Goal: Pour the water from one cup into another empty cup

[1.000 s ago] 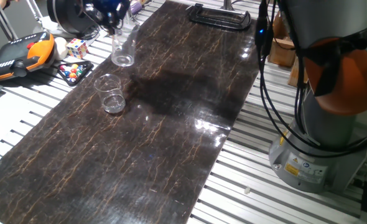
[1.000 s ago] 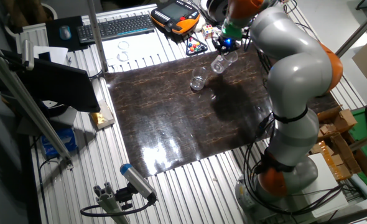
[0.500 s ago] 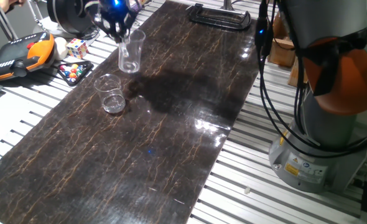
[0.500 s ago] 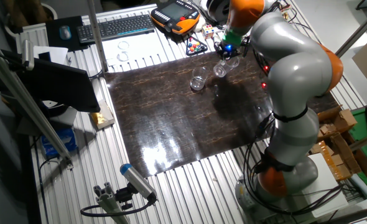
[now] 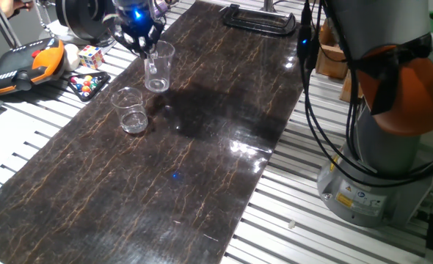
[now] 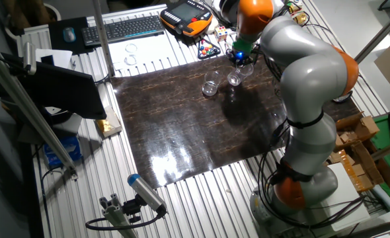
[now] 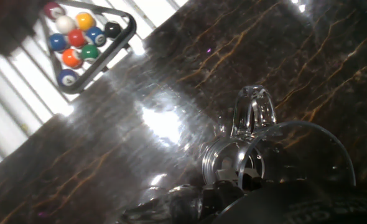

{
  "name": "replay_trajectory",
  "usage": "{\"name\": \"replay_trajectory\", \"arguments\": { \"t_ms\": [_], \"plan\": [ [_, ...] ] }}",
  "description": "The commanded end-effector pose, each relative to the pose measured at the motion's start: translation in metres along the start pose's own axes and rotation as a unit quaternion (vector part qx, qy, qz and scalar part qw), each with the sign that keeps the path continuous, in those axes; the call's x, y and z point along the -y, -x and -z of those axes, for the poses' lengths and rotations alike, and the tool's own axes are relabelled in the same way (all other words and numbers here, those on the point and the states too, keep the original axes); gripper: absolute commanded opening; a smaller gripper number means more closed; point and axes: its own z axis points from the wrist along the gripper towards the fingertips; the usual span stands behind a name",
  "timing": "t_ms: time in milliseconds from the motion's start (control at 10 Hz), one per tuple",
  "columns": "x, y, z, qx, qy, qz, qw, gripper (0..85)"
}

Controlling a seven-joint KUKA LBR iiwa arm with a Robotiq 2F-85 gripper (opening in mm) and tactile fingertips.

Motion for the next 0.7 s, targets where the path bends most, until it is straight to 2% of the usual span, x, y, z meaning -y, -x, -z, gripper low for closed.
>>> {"name": "replay_trajectory", "arguments": {
  "t_ms": [0, 200, 600],
  "plan": [
    [0.001, 0.001, -0.005, 0.000, 0.000, 0.001, 1.000, 0.7],
    [0.003, 0.003, -0.015, -0.009, -0.003, -0.003, 1.000, 0.7],
    [0.006, 0.007, -0.034, 0.008, -0.010, 0.010, 1.000, 0.7]
  ]
}}
